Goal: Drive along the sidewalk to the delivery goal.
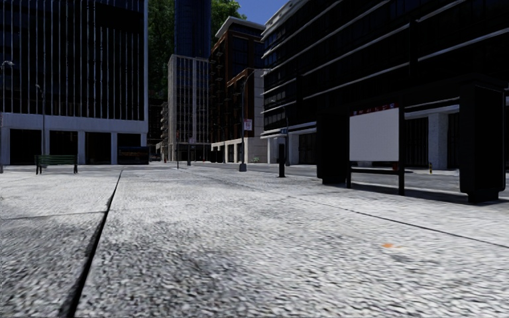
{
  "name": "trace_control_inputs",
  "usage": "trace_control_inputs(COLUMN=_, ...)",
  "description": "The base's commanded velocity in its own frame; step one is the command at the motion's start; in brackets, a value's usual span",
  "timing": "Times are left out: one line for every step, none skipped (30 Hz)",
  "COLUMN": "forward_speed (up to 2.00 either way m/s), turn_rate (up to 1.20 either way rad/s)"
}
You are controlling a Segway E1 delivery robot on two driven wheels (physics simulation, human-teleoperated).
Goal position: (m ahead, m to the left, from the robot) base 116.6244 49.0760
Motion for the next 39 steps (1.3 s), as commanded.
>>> trace_control_inputs(forward_speed=2.0, turn_rate=0.0)
trace_control_inputs(forward_speed=2.0, turn_rate=0.0)
trace_control_inputs(forward_speed=2.0, turn_rate=0.0)
trace_control_inputs(forward_speed=2.0, turn_rate=0.0)
trace_control_inputs(forward_speed=2.0, turn_rate=0.0)
trace_control_inputs(forward_speed=2.0, turn_rate=0.0)
trace_control_inputs(forward_speed=2.0, turn_rate=0.0)
trace_control_inputs(forward_speed=2.0, turn_rate=0.0)
trace_control_inputs(forward_speed=2.0, turn_rate=0.0)
trace_control_inputs(forward_speed=2.0, turn_rate=0.0)
trace_control_inputs(forward_speed=2.0, turn_rate=0.0)
trace_control_inputs(forward_speed=2.0, turn_rate=0.0)
trace_control_inputs(forward_speed=2.0, turn_rate=0.0)
trace_control_inputs(forward_speed=2.0, turn_rate=0.0)
trace_control_inputs(forward_speed=2.0, turn_rate=0.0)
trace_control_inputs(forward_speed=2.0, turn_rate=0.0)
trace_control_inputs(forward_speed=2.0, turn_rate=0.0)
trace_control_inputs(forward_speed=2.0, turn_rate=0.0)
trace_control_inputs(forward_speed=2.0, turn_rate=0.0)
trace_control_inputs(forward_speed=2.0, turn_rate=0.0)
trace_control_inputs(forward_speed=2.0, turn_rate=0.0)
trace_control_inputs(forward_speed=2.0, turn_rate=0.0)
trace_control_inputs(forward_speed=2.0, turn_rate=0.0)
trace_control_inputs(forward_speed=2.0, turn_rate=0.0)
trace_control_inputs(forward_speed=2.0, turn_rate=0.0)
trace_control_inputs(forward_speed=2.0, turn_rate=0.0)
trace_control_inputs(forward_speed=2.0, turn_rate=0.0)
trace_control_inputs(forward_speed=2.0, turn_rate=0.0)
trace_control_inputs(forward_speed=2.0, turn_rate=0.0)
trace_control_inputs(forward_speed=2.0, turn_rate=0.0)
trace_control_inputs(forward_speed=2.0, turn_rate=0.0)
trace_control_inputs(forward_speed=2.0, turn_rate=0.0)
trace_control_inputs(forward_speed=2.0, turn_rate=0.0)
trace_control_inputs(forward_speed=2.0, turn_rate=0.0)
trace_control_inputs(forward_speed=2.0, turn_rate=0.0)
trace_control_inputs(forward_speed=2.0, turn_rate=0.0)
trace_control_inputs(forward_speed=2.0, turn_rate=0.0)
trace_control_inputs(forward_speed=2.0, turn_rate=0.0)
trace_control_inputs(forward_speed=2.0, turn_rate=0.0)
